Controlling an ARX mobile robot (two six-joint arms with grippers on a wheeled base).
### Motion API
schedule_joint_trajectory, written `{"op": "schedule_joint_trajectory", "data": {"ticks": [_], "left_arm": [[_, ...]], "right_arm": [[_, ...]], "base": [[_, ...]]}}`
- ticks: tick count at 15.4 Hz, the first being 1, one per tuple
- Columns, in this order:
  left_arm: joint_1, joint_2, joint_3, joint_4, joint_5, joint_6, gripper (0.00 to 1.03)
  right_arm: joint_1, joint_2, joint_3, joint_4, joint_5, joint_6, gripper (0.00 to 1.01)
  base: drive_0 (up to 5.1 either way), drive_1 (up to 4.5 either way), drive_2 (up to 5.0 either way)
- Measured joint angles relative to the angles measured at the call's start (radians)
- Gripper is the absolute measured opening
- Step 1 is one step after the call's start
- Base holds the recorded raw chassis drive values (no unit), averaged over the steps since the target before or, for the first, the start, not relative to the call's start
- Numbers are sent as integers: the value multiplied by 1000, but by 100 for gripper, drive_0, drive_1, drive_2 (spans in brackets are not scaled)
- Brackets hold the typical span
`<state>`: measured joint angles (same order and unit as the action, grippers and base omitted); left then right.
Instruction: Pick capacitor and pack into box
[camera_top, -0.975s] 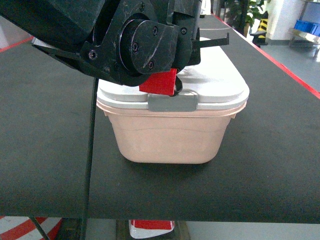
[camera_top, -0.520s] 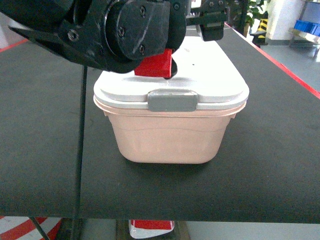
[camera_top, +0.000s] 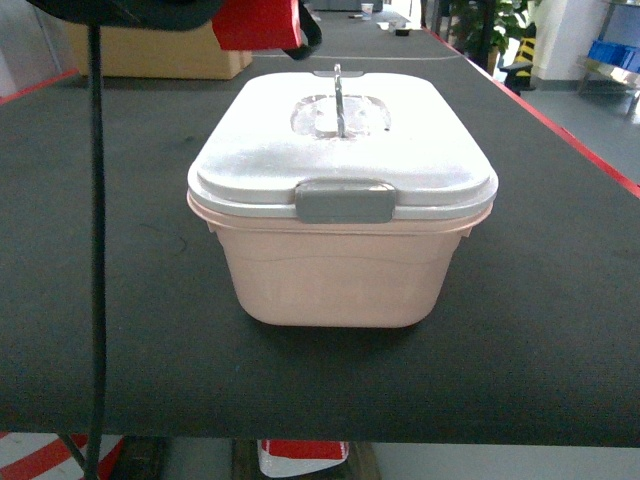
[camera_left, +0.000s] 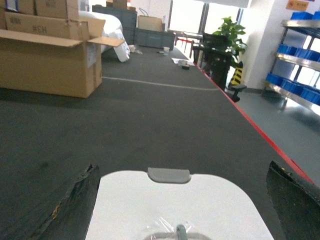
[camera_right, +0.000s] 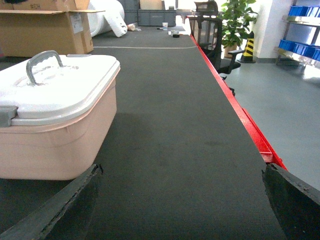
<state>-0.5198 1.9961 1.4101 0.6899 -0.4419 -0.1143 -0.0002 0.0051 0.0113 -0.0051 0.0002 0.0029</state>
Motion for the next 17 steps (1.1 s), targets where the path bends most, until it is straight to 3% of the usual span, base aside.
{"op": "schedule_joint_trajectory", "data": {"ticks": [4,5,7,9,12,15,17], "left_arm": [[6,-18,0,-1,-3,10,98],[18,-54,-35,-85,-28,46,89],[85,-235,-339,27,27,89,64],[185,-415,-582,135,75,96,41],[252,-575,-897,203,185,97,3],[340,-744,-1073,232,243,99,2],[367,-825,-1164,216,295,99,2]], "right_arm": [[0,0,0,0,0,0,98],[0,0,0,1,0,0,98],[0,0,0,0,0,0,98],[0,0,0,0,0,0,98],[0,0,0,0,0,0,98],[0,0,0,0,0,0,98],[0,0,0,0,0,0,98]], "base": [[0,0,0],[0,0,0],[0,0,0],[0,0,0],[0,0,0],[0,0,0],[0,0,0]]}}
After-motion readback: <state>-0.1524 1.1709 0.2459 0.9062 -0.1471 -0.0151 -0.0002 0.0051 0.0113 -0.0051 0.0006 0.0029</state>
